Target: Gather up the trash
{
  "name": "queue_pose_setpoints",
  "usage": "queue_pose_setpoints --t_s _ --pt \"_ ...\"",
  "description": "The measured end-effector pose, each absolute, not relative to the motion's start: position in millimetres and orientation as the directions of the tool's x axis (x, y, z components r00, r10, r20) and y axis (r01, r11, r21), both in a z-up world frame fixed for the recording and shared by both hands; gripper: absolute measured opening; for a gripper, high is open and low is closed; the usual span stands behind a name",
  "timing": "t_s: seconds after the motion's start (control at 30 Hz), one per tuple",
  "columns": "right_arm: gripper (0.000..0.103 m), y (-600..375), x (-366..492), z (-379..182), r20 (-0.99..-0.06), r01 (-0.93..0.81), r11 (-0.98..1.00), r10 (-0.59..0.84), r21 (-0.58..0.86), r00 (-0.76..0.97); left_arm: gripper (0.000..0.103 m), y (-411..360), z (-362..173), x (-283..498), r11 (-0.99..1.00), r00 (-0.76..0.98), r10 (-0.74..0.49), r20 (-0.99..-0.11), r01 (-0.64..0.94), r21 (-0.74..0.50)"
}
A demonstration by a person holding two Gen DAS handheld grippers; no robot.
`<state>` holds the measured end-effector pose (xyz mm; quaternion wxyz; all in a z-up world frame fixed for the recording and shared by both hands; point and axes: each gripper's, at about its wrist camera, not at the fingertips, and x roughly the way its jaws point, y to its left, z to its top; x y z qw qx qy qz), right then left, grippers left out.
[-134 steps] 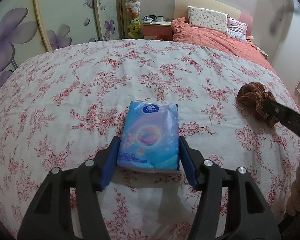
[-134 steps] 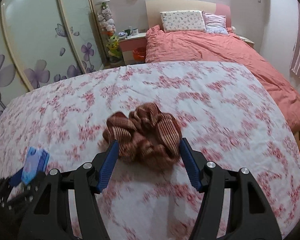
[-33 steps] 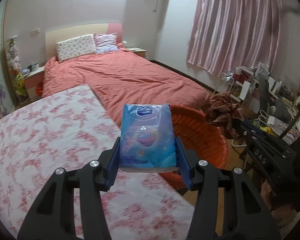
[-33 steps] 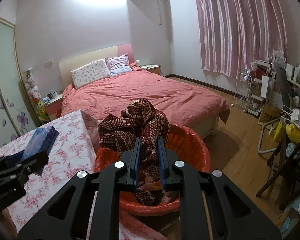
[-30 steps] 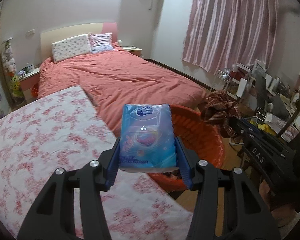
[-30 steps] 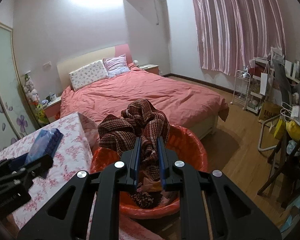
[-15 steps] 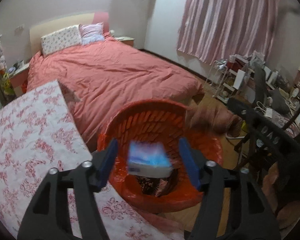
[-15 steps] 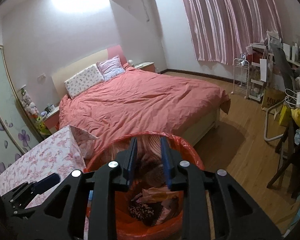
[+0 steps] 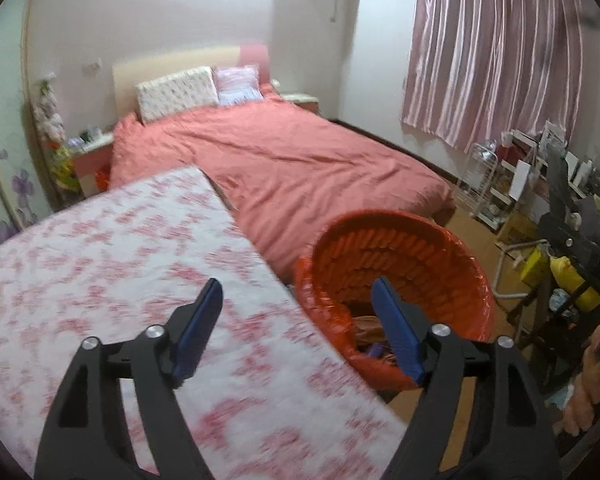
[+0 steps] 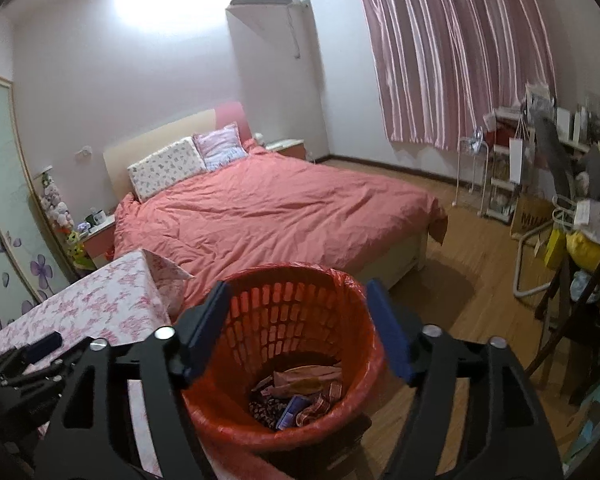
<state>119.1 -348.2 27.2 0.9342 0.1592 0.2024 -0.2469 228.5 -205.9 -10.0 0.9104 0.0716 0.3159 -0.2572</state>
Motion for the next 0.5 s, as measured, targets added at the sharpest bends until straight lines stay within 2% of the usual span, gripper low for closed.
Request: queue_pose_setpoints --t_s 0.1,0.17,0.2,0.37,0.5 --pt "0.092 -328 105 36 -0.429 0.514 0.840 -0.405 0.175 0.808 0.090 -177 4 203 0.875 0.721 -0.402 -0.565 0.484 -0.005" --pt "0.095 -311 94 41 -0.418 0.504 0.851 -0.407 0.149 0.812 0.097 -156 12 186 0.893 0.756 -0.379 -0.534 0.451 0.006" --pt "0.100 -307 93 41 -0.417 0.501 0.854 -0.409 0.138 0.812 0.099 -144 15 177 0.902 0.772 -0.364 -0.521 0.431 0.008" --pt "0.101 -268 79 42 -0.387 0.487 0.873 -0.438 0.034 0.812 0.099 -98 21 144 0.939 0.806 -0.308 -0.506 0.344 -0.025" --pt "0.101 -239 58 42 -0.308 0.504 0.863 -0.489 -0.035 0.816 0.099 -71 18 118 0.963 0.831 -0.243 -0.501 0.269 -0.022"
